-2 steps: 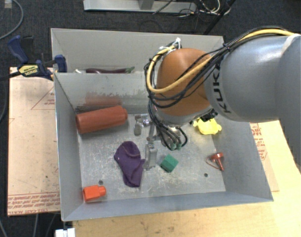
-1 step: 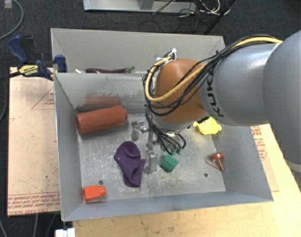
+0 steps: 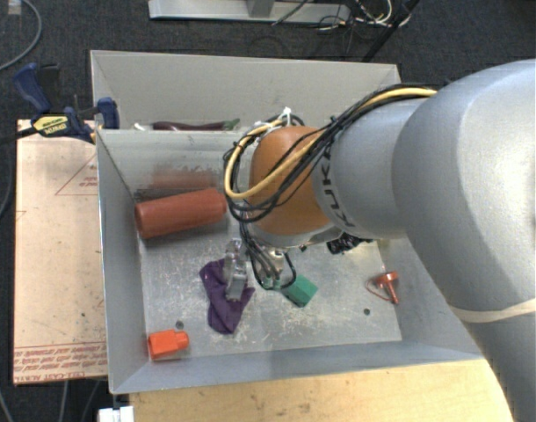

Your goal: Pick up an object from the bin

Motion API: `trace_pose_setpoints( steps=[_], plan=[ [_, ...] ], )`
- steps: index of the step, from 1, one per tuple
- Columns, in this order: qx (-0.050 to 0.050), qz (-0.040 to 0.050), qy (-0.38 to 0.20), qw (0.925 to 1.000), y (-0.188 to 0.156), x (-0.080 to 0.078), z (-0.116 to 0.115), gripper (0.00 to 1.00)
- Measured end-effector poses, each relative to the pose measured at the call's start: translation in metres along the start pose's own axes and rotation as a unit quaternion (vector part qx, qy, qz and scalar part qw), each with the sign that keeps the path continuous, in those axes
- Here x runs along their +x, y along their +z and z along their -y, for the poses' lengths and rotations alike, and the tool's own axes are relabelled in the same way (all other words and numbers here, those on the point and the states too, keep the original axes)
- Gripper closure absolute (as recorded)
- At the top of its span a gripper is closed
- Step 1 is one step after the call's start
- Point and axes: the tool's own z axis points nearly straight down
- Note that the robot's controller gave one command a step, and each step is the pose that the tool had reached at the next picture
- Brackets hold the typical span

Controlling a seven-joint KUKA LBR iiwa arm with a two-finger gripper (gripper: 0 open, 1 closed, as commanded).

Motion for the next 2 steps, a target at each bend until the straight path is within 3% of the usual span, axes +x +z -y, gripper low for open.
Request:
trace_pose_setpoints(
  steps=[1, 2],
  plan=[
    [0.000, 0.0000, 0.000, 1.0000, 0.000, 0.000, 0.000, 1.00],
    [-0.001, 0.0014, -0.012, 0.9999, -0.121, 0.006, -0.002, 1.00]
  ],
)
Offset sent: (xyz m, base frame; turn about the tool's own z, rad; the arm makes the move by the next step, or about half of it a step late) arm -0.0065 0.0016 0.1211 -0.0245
